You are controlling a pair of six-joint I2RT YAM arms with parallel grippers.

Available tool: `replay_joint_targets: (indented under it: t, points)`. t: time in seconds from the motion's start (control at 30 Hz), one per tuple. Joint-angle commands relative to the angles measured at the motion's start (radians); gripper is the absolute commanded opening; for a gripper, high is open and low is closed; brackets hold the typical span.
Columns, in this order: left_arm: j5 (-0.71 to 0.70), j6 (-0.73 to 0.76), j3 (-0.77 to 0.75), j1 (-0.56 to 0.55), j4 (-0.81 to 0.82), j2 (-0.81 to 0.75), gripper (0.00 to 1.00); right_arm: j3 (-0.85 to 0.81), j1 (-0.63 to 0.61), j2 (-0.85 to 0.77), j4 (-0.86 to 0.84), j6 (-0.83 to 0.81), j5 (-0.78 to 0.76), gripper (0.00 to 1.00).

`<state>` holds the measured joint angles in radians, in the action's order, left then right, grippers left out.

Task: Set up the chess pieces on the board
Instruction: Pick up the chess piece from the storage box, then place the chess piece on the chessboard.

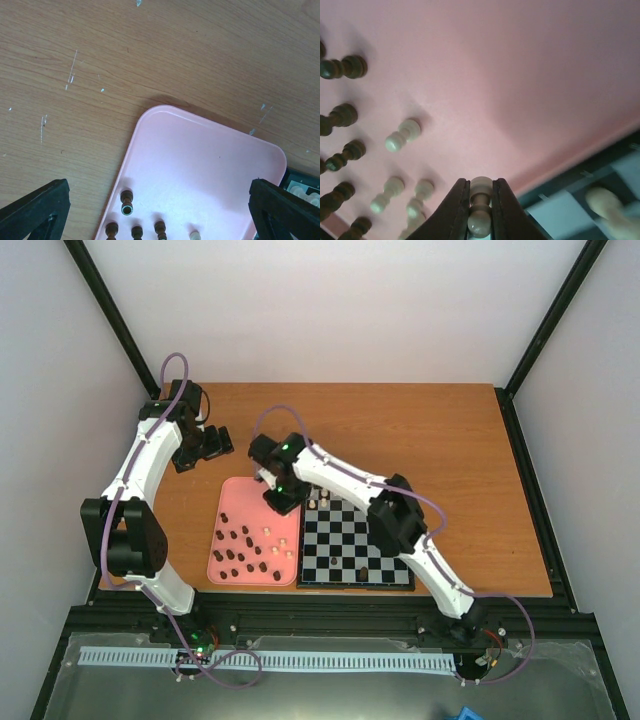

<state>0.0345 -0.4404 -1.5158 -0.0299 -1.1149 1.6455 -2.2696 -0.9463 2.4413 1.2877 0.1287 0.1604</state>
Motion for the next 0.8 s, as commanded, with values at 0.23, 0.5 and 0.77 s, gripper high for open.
replay_joint_targets:
  t: [0.23,0.5,0.77]
  points:
    - [0.016,0.012,-0.031,0.006,0.007,0.003,1.00,0.304,0.132,-0.324,-0.005,0.036,-0.130,0.07]
    - [0.012,0.014,-0.028,0.006,0.006,0.000,1.00,0.470,0.205,-0.369,-0.111,0.079,-0.123,0.07]
    - [0.009,0.014,-0.027,0.006,0.004,0.000,1.00,0.478,0.234,-0.323,-0.135,0.044,-0.127,0.07]
